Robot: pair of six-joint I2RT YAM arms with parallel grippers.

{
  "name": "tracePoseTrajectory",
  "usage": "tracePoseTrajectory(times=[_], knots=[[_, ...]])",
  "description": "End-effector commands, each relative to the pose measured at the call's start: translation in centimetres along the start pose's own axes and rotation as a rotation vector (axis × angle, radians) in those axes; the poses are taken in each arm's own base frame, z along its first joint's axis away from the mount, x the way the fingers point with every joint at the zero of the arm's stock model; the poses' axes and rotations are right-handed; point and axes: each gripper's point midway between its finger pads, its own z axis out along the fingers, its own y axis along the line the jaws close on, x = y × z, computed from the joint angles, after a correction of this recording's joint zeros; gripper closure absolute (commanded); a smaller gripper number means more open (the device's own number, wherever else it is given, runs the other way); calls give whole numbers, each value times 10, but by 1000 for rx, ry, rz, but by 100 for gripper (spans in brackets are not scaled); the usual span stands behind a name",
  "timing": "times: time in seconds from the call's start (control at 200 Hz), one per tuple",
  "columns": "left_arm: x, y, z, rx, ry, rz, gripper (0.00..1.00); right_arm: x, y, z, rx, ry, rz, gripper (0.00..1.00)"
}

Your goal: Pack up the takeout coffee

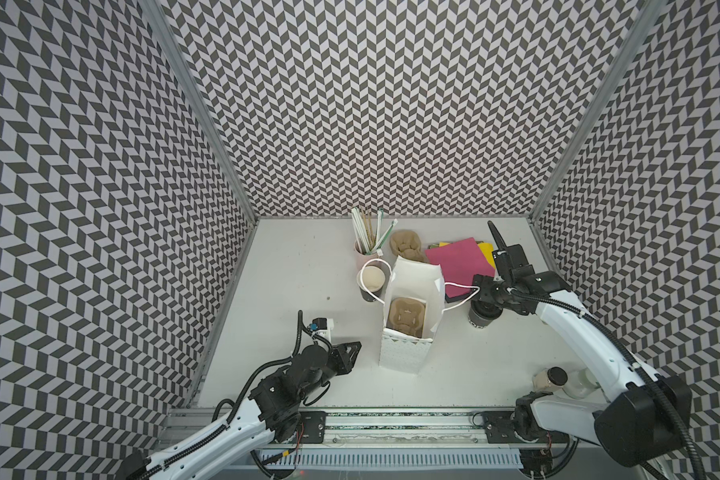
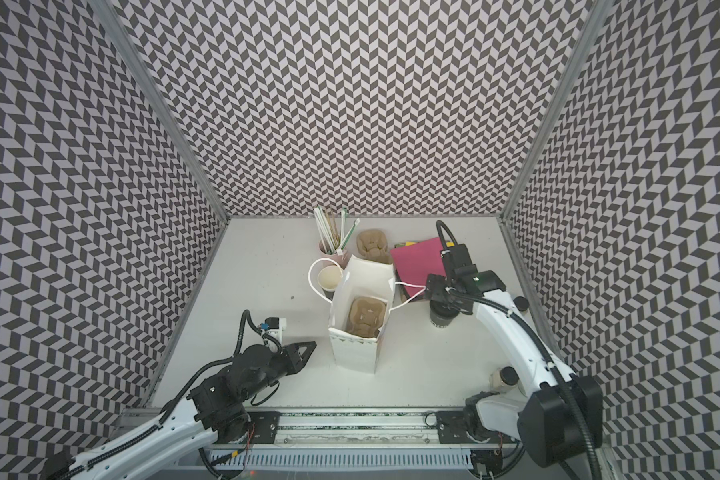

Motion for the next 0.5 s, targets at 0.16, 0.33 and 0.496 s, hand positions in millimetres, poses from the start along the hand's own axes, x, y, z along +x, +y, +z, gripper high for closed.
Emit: tracePoseTrajectory(times=[0.16, 0.33, 0.496], knots=[[17, -39, 8, 198, 116, 3, 78, -7, -1, 8, 13, -25, 17, 7], [16, -38, 7, 190, 116, -46, 79, -4, -8, 13, 55, -10, 18, 7], [24, -33, 7, 206, 141, -128, 79, 0, -9, 15, 45, -18, 25, 7]])
